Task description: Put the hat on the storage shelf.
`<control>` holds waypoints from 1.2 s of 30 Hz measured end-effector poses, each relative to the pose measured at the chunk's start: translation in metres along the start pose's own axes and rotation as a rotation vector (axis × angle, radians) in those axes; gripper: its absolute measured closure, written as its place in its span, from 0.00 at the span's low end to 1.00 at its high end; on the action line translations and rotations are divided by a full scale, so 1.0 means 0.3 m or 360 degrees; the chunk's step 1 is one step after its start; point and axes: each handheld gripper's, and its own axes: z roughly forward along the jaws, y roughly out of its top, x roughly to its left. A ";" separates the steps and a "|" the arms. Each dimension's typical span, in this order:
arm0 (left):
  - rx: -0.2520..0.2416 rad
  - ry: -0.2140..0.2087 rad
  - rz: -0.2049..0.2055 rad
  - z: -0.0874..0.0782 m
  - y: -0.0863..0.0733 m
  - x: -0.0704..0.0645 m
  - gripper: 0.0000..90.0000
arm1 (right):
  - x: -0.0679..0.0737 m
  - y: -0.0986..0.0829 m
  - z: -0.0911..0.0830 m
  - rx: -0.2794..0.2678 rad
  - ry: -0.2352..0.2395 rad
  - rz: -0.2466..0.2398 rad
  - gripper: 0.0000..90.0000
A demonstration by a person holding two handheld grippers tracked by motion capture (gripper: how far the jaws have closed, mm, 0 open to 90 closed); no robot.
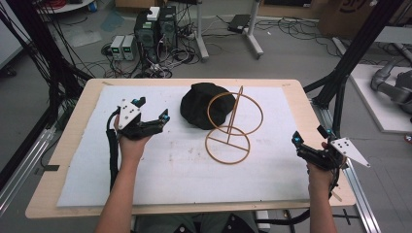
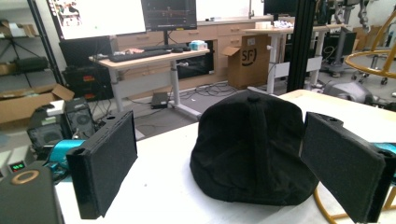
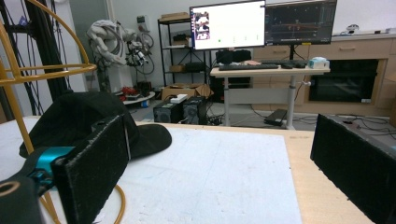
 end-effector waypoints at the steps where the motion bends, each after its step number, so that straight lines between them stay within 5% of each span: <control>1: 0.0008 0.0002 -0.0003 0.007 -0.002 -0.002 0.13 | 0.000 -0.001 0.000 0.0001 0.0001 -0.0002 0.05; 18: 0.0057 -0.0101 -0.0027 0.177 0.000 -0.073 0.13 | -0.006 -0.005 0.005 0.0009 -0.0004 -0.0003 0.05; 36: 0.0124 -0.0146 -0.0089 0.332 -0.073 -0.122 0.14 | -0.011 -0.011 0.002 0.0018 -0.0014 0.0020 0.05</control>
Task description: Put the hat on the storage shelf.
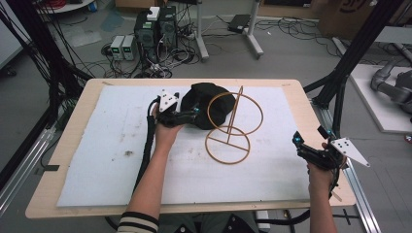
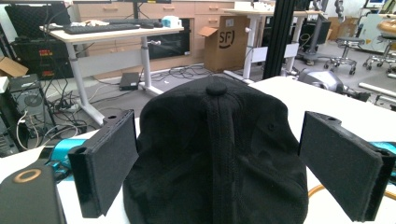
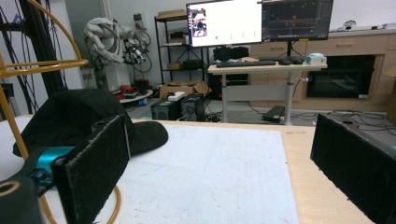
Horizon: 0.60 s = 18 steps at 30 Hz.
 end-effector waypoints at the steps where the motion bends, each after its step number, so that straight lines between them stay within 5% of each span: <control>1: 0.0023 -0.0003 -0.0002 0.008 -0.002 0.000 0.14 | 0.000 0.000 0.000 -0.0001 -0.0003 -0.0009 0.05; 18: 0.0084 -0.0011 0.0015 0.117 -0.024 -0.030 0.17 | 0.000 -0.001 -0.007 -0.0008 -0.0005 0.0008 0.05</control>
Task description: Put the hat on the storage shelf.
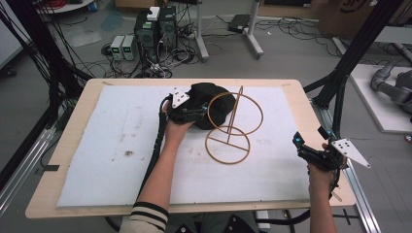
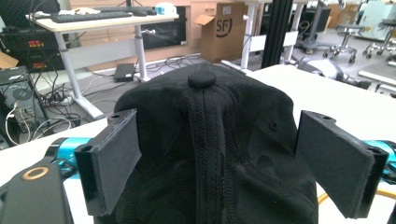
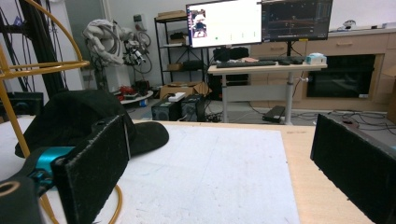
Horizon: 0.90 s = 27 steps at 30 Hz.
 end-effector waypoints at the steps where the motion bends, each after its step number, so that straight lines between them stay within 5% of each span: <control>1: 0.0006 0.0008 0.0000 0.005 -0.003 0.000 0.18 | 0.000 0.000 -0.001 0.0000 0.0003 -0.0002 0.05; 7: 0.0049 0.0052 -0.0030 0.020 -0.021 0.016 0.22 | -0.001 -0.001 -0.003 0.0001 0.0002 -0.0001 0.05; 15: 0.0069 0.0016 -0.0072 0.030 -0.036 0.025 0.28 | -0.001 -0.003 -0.004 0.0004 -0.0004 0.0005 0.05; 27: 0.0111 0.0042 -0.0040 0.038 -0.040 0.006 0.58 | 0.000 -0.004 -0.003 0.0001 -0.0003 0.0007 0.05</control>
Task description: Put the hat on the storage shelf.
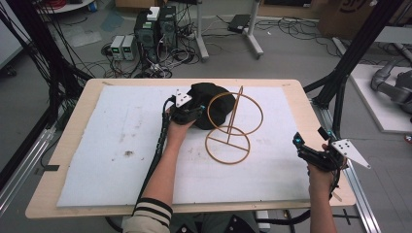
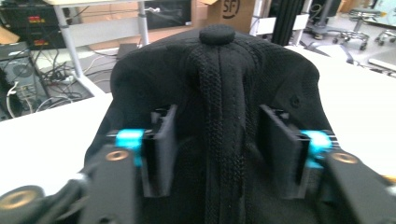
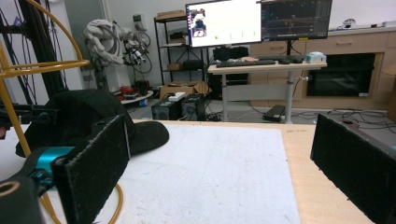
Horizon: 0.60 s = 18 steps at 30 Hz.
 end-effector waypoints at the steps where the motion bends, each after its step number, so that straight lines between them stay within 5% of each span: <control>1: 0.0009 -0.0006 -0.0001 0.001 -0.001 0.001 0.60 | 0.000 0.000 0.000 -0.0001 0.0000 0.0003 0.05; 8: 0.0029 -0.0035 0.0019 0.003 -0.004 -0.006 0.83 | 0.000 0.000 0.001 0.0001 0.0001 -0.0004 0.05; 18: 0.0028 -0.0037 -0.0028 -0.001 -0.001 -0.002 0.95 | 0.002 -0.001 0.003 0.0007 0.0004 -0.0009 0.05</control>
